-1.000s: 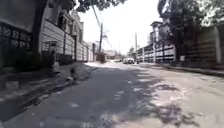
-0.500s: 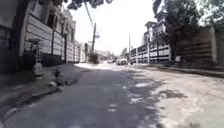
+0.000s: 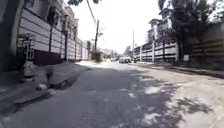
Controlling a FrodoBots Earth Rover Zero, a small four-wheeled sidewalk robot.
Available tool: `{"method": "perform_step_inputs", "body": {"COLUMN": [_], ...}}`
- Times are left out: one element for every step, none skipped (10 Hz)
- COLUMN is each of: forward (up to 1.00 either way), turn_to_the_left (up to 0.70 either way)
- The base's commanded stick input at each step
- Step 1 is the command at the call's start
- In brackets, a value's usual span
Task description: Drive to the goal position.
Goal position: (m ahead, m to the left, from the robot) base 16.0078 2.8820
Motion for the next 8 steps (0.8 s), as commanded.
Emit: {"method": "perform_step_inputs", "body": {"forward": [1.0,1.0,1.0,1.0,1.0,1.0,1.0,1.0], "turn_to_the_left": [0.01,0.01,0.01,0.01,0.01,0.01,0.01,0.01]}}
